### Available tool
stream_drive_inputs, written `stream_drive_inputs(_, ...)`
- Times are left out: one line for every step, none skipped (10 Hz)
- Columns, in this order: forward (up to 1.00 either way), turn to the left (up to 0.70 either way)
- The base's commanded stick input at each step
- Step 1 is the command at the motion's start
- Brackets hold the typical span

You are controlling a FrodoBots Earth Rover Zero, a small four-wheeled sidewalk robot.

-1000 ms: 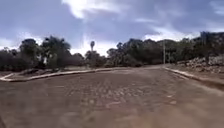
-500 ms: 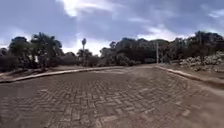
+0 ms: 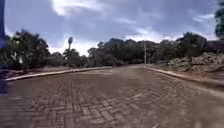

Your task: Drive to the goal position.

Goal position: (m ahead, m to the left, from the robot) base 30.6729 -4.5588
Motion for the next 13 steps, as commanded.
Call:
stream_drive_inputs(1.0,-0.27)
stream_drive_inputs(1.0,-0.27)
stream_drive_inputs(1.0,-0.27)
stream_drive_inputs(1.0,-0.27)
stream_drive_inputs(1.0,0.0)
stream_drive_inputs(1.0,0.0)
stream_drive_inputs(1.0,0.0)
stream_drive_inputs(1.0,0.0)
stream_drive_inputs(1.0,0.0)
stream_drive_inputs(1.0,0.0)
stream_drive_inputs(1.0,0.0)
stream_drive_inputs(1.0,0.0)
stream_drive_inputs(1.0,0.0)
